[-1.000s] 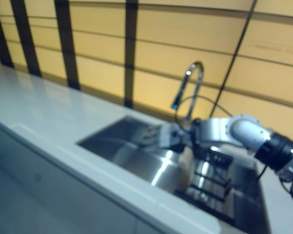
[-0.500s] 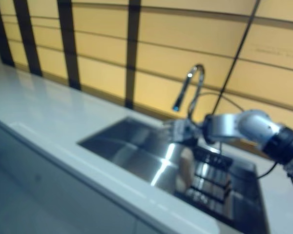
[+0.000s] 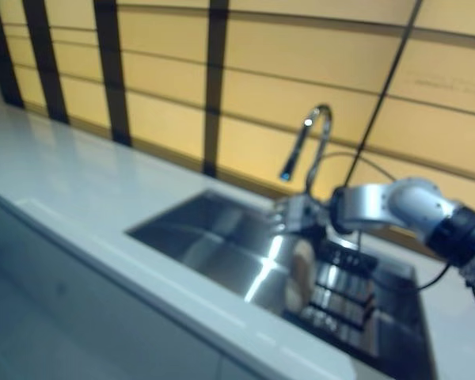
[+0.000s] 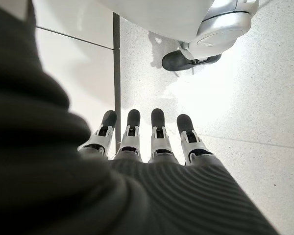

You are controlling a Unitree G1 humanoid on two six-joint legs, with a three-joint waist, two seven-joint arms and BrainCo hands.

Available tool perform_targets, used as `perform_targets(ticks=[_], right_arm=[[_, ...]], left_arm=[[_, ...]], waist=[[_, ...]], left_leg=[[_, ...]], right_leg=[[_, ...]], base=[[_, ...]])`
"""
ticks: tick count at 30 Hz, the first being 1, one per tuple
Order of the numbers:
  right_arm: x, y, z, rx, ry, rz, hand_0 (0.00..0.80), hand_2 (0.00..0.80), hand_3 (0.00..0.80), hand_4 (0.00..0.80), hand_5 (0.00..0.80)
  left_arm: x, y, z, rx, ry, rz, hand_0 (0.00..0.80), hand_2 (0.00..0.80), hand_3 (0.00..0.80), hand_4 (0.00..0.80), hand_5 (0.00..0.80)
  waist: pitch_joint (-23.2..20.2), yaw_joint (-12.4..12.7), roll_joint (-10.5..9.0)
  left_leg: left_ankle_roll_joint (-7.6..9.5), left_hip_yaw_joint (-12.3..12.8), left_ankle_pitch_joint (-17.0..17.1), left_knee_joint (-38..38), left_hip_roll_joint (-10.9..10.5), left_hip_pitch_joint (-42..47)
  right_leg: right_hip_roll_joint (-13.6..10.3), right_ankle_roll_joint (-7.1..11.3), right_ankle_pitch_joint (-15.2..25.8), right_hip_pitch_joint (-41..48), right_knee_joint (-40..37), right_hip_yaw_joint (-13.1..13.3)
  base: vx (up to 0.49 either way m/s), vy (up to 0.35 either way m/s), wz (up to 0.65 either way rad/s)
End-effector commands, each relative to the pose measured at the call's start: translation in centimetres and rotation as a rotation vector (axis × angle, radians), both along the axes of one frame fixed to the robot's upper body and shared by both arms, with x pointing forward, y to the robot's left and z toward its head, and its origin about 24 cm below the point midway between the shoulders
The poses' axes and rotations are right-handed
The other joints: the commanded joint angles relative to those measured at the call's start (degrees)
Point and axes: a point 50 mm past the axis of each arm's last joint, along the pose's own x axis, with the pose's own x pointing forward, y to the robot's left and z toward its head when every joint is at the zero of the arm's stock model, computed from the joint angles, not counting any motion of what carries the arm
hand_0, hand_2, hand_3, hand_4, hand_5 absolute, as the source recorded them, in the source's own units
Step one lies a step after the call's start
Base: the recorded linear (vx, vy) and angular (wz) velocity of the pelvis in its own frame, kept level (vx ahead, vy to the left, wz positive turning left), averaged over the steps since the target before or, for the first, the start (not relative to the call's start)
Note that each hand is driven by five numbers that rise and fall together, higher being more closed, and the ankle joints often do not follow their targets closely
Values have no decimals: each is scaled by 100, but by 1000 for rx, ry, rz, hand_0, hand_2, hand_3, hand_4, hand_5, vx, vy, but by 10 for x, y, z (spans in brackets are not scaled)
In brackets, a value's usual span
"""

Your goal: Take plates into dishwasher

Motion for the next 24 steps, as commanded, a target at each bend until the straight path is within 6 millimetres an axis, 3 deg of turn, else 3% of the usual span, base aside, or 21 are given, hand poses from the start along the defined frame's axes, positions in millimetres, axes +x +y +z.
perform_targets(ticks=[1, 24], right_arm=[[8, -11, 14, 42, -3, -99, 0, 0, 0, 0, 0], [24, -25, -22, 105, 121, -217, 0, 0, 0, 0, 0]], left_arm=[[9, 7, 5, 15, -21, -33, 0, 0, 0, 0, 0], [8, 14, 9, 22, -14, -64, 0, 0, 0, 0, 0]], waist=[[-14, 182, -205], [114, 322, -172]], left_leg=[[-103, 181, 350, -200, 54, -388], [-94, 174, 343, -192, 78, -399]], right_leg=[[-105, 426, -846, 814, 30, -220], [-74, 410, -841, 798, 18, -227]], base=[[0, 0, 0], [2, -8, 0]])
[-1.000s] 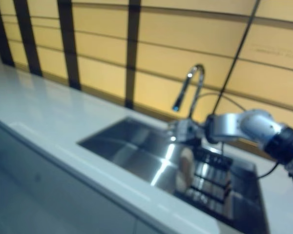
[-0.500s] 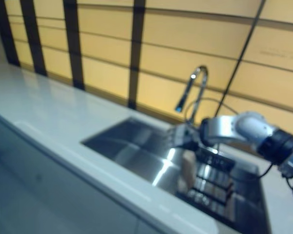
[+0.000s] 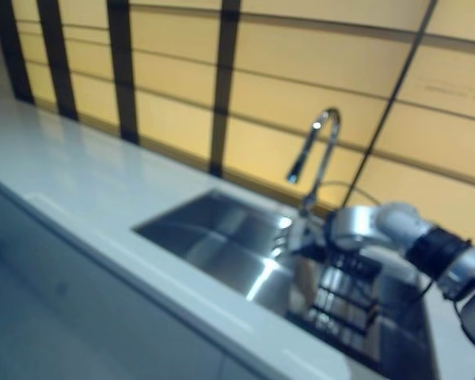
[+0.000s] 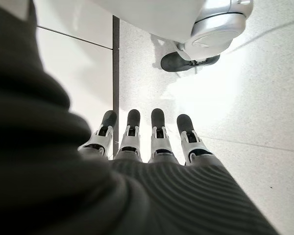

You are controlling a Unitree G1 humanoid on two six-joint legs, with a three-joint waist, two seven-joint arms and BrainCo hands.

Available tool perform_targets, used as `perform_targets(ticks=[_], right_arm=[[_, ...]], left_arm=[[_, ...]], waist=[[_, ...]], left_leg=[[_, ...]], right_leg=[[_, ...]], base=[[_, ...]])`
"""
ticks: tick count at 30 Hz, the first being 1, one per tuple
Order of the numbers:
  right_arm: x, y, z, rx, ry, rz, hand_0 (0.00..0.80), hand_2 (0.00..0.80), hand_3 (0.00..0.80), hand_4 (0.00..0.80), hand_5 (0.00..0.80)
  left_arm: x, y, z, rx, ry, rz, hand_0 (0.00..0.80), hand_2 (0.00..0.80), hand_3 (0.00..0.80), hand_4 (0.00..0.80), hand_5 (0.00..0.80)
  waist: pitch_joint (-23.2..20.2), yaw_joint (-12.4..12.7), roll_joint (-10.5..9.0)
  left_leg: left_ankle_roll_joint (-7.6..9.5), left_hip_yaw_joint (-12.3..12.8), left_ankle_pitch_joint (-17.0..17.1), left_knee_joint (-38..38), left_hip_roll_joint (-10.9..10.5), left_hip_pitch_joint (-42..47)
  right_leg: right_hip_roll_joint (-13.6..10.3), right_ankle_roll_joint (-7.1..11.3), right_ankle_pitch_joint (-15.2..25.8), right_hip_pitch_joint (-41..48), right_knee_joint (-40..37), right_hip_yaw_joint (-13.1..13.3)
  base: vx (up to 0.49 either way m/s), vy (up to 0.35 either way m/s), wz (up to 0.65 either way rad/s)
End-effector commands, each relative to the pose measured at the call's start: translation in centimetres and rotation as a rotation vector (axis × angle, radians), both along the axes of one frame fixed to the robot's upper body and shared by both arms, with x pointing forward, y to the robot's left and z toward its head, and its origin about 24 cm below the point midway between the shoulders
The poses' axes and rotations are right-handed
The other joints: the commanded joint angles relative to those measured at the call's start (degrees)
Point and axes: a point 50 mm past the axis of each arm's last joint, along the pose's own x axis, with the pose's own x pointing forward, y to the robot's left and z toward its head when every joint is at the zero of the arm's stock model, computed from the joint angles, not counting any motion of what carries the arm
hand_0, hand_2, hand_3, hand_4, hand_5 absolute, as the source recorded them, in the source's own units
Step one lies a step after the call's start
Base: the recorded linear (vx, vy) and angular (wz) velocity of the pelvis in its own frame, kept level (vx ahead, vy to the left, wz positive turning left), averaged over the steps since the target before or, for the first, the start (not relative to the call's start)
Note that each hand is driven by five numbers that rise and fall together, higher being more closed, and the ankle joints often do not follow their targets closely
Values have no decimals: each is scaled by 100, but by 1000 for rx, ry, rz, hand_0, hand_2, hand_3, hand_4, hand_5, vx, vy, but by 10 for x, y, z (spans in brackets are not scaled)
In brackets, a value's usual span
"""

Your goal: Take plates into dishwasher

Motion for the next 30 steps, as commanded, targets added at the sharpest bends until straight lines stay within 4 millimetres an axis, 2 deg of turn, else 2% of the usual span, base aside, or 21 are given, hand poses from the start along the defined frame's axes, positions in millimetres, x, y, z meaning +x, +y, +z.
perform_targets(ticks=[1, 8, 18, 30], right_arm=[[10, -18, 25, 43, -72, -108, 0, 0, 0, 0, 0], [11, -27, 22, 57, -72, -151, 0, 0, 0, 0, 0], [18, -42, 20, 57, -121, -192, 0, 0, 0, 0, 0], [15, -42, 12, 69, -98, -182, 0, 0, 0, 0, 0]], left_arm=[[10, 8, 6, 19, -17, -52, 0, 0, 0, 0, 0], [2, 17, 7, 35, 2, -26, 0, 0, 0, 0, 0], [8, 13, 9, 19, -32, -49, 0, 0, 0, 0, 0], [6, 11, 8, 11, -25, -54, 0, 0, 0, 0, 0]], waist=[[66, 278, -109], [120, 264, -71], [256, 290, -32], [225, 257, -2]], left_leg=[[-90, 209, 347, -224, 83, -389], [-94, 214, 363, -222, 101, -408], [-124, 205, 447, -232, 135, -552], [-134, 224, 454, -232, 128, -575]], right_leg=[[-69, 411, -839, 774, 19, -183], [-52, 403, -827, 740, 19, -162], [0, 393, -782, 594, 19, -130], [0, 411, -780, 560, 19, -133]], base=[[14, -33, 0], [13, -28, 0], [-17, -19, 0], [0, 0, 0]])
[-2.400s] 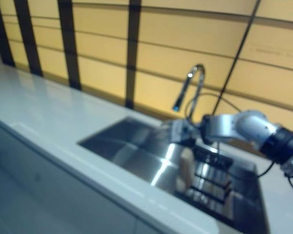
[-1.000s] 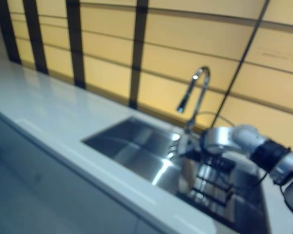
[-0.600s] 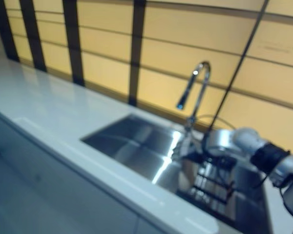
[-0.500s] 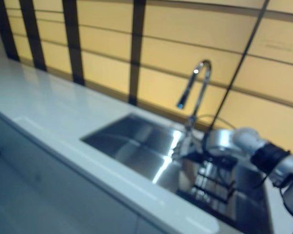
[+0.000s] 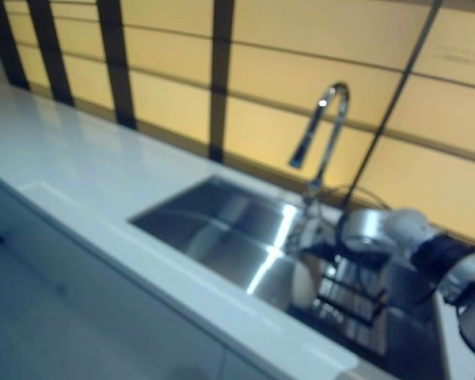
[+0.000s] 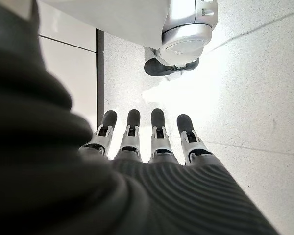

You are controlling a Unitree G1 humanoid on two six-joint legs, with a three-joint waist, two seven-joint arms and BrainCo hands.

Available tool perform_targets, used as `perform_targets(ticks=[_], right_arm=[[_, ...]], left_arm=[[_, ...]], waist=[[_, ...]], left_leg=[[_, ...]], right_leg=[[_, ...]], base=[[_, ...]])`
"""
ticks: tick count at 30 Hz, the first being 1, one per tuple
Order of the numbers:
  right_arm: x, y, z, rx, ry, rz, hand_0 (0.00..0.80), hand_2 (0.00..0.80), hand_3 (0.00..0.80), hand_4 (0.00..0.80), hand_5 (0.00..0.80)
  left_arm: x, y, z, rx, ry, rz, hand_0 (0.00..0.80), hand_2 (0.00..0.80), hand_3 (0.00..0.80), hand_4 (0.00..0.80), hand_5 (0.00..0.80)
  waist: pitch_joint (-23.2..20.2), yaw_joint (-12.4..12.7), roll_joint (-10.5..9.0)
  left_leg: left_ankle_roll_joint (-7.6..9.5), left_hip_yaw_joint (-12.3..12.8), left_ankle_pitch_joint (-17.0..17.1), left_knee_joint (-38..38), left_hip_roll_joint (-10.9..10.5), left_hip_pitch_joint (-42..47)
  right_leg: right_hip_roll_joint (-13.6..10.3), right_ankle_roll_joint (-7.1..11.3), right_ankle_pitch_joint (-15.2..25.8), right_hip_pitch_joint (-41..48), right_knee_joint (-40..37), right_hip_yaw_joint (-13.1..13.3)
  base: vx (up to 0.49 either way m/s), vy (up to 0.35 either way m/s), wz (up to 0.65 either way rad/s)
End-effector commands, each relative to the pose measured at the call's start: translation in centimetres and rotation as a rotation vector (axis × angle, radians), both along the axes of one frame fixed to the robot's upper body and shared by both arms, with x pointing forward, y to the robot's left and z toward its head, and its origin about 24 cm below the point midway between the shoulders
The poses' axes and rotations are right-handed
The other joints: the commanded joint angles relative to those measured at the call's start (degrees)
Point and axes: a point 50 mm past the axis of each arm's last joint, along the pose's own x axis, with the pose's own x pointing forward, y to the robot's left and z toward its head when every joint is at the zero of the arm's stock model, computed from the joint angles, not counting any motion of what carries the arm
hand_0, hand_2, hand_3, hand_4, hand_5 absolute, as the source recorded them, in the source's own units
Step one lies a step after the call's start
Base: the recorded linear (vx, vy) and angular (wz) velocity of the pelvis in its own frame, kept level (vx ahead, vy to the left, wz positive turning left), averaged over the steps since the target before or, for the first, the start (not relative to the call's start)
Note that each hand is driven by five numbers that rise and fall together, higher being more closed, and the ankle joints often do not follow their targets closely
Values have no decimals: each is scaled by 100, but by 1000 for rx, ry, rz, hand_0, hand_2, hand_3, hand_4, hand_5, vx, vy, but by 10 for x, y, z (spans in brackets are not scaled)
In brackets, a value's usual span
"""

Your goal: Take plates into dishwasher

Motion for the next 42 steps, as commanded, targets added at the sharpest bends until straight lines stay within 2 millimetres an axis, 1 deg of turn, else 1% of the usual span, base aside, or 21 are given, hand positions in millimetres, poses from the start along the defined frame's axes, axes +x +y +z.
perform_targets(ticks=[1, 18, 24, 31, 42], right_arm=[[4, -17, 19, 16, -79, -75, 0, 0, 0, 0, 0], [3, -11, 14, 42, -68, -70, 0, 0, 0, 0, 0], [4, -11, 5, 50, -52, -84, 0, 0, 0, 0, 0], [4, -12, 0, 64, -42, -100, 0, 0, 0, 0, 0], [6, -12, -3, 84, -50, -114, 0, 0, 0, 0, 0]], left_arm=[[15, 7, 6, 25, -27, -66, 0, 0, 0, 0, 0], [18, 9, 9, 34, -35, -83, 0, 0, 0, 0, 0], [21, 9, 9, 37, -36, -92, 0, 0, 0, 0, 0], [22, 10, 11, 44, -40, -100, 0, 0, 0, 0, 0], [32, 12, 15, 43, -73, -116, 0, 0, 0, 0, 0]], waist=[[-63, 225, -110], [30, 246, -161], [66, 271, -175], [135, 287, -194], [296, 305, -213]], left_leg=[[-112, 229, 465, -246, 107, -450], [-95, 242, 443, -246, 125, -470], [-86, 239, 436, -246, 131, -482], [-75, 219, 440, -246, 135, -512], [-52, 216, 451, -246, 138, -601]], right_leg=[[-23, 422, -771, 666, 19, -131], [-10, 427, -740, 614, 19, -128], [-5, 424, -732, 599, 19, -139], [4, 416, -713, 571, 19, -137], [8, 419, -666, 471, 19, -146]], base=[[0, 0, 0], [0, 0, 0], [0, 0, 0], [0, 0, 0], [0, 0, 0]])
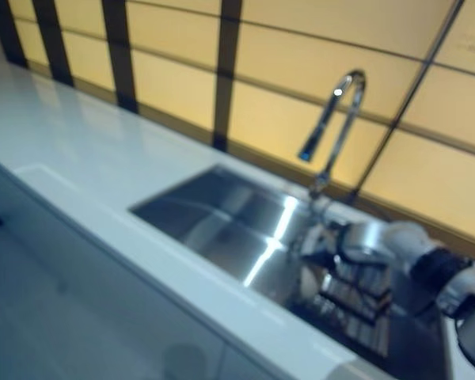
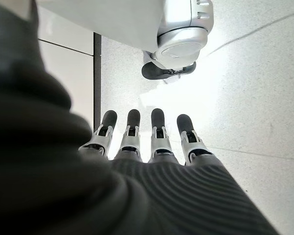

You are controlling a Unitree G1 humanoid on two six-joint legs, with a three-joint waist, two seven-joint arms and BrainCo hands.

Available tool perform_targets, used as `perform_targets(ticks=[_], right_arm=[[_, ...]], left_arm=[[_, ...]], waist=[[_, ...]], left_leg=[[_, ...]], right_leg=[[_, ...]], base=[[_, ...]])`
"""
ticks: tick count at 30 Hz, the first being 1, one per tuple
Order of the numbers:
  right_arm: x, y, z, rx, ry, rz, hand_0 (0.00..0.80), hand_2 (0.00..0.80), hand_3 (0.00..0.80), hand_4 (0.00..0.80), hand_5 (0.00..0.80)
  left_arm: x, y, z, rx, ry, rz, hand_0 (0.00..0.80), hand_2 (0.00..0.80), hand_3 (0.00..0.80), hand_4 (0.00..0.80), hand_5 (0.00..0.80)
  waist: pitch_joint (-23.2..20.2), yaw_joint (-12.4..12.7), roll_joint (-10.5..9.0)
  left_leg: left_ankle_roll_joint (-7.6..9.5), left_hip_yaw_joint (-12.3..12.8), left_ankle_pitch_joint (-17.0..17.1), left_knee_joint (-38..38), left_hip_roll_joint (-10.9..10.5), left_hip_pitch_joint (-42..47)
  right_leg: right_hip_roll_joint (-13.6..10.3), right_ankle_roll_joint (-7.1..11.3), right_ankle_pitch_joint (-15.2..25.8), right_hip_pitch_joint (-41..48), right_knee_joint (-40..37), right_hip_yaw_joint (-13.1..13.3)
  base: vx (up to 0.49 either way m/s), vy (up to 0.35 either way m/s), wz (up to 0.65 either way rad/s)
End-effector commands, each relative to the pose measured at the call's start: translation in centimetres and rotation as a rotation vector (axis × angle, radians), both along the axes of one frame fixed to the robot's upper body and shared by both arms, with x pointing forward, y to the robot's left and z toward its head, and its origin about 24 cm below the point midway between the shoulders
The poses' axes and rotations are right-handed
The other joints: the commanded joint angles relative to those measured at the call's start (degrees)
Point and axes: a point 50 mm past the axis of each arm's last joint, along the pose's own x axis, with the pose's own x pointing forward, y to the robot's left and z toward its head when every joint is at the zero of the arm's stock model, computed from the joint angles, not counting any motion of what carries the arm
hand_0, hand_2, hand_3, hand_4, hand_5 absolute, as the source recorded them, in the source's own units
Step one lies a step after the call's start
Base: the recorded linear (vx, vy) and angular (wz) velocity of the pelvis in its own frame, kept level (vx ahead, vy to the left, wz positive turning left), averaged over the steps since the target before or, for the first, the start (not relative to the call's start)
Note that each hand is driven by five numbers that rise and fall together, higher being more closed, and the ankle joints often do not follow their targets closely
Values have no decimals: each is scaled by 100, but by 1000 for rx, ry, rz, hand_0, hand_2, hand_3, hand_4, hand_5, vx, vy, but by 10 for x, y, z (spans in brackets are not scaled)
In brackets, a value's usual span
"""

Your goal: Take plates into dishwasher

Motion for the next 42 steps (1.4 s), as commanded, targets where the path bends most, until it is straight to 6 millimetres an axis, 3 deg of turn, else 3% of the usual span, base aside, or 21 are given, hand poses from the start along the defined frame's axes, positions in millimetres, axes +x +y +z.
perform_targets(ticks=[1, 9, 10, 12, 13, 28, 42], right_arm=[[7, -9, 19, 44, -82, -63, 0, 0, 0, 0, 0], [8, -7, 19, 58, -103, -60, 0, 0, 0, 0, 0], [8, -7, 19, 66, -110, -54, 248, 248, 248, 248, 248], [8, -7, 19, 74, -117, -51, 568, 568, 568, 568, 568], [8, -6, 19, 76, -121, -49, 781, 781, 781, 781, 781], [5, -11, 19, 79, -129, -65, 800, 800, 800, 800, 800], [1, -34, 23, 17, -118, -144, 800, 800, 800, 800, 800]], left_arm=[[24, 6, 10, 36, -45, -95, 0, 0, 0, 0, 0], [27, 6, 11, 38, -61, -93, 0, 0, 0, 0, 0], [28, 6, 12, 39, -63, -93, 0, 0, 0, 0, 0], [29, 6, 12, 40, -64, -92, 0, 0, 0, 0, 0], [29, 6, 12, 41, -64, -92, 0, 0, 0, 0, 0], [26, 6, 11, 43, -61, -86, 0, 0, 0, 0, 0], [18, 7, 8, 41, -43, -84, 0, 0, 0, 0, 0]], waist=[[89, 200, -54], [147, 175, -76], [155, 175, -77], [158, 174, -78], [162, 173, -79], [109, 130, -101], [-27, 67, -153]], left_leg=[[-43, 240, 454, -270, 136, -434], [-25, 259, 453, -270, 135, -481], [-20, 259, 451, -270, 131, -484], [-19, 264, 451, -270, 131, -485], [-17, 267, 448, -270, 131, -487], [8, 273, 416, -270, 113, -457], [15, 299, 363, -270, 120, -344]], right_leg=[[1, 421, -660, 616, 17, -124], [-1, 430, -626, 549, 17, -113], [-2, 432, -623, 546, 17, -113], [-7, 437, -616, 542, 17, -118], [-10, 441, -611, 538, 17, -116], [-8, 445, -611, 546, 23, -101], [-28, 459, -646, 637, 45, -81]], base=[[0, 0, 0], [0, 0, 0], [0, 0, 0], [0, 0, 0], [0, 0, 0], [0, 0, 0], [3, 3, 0]])
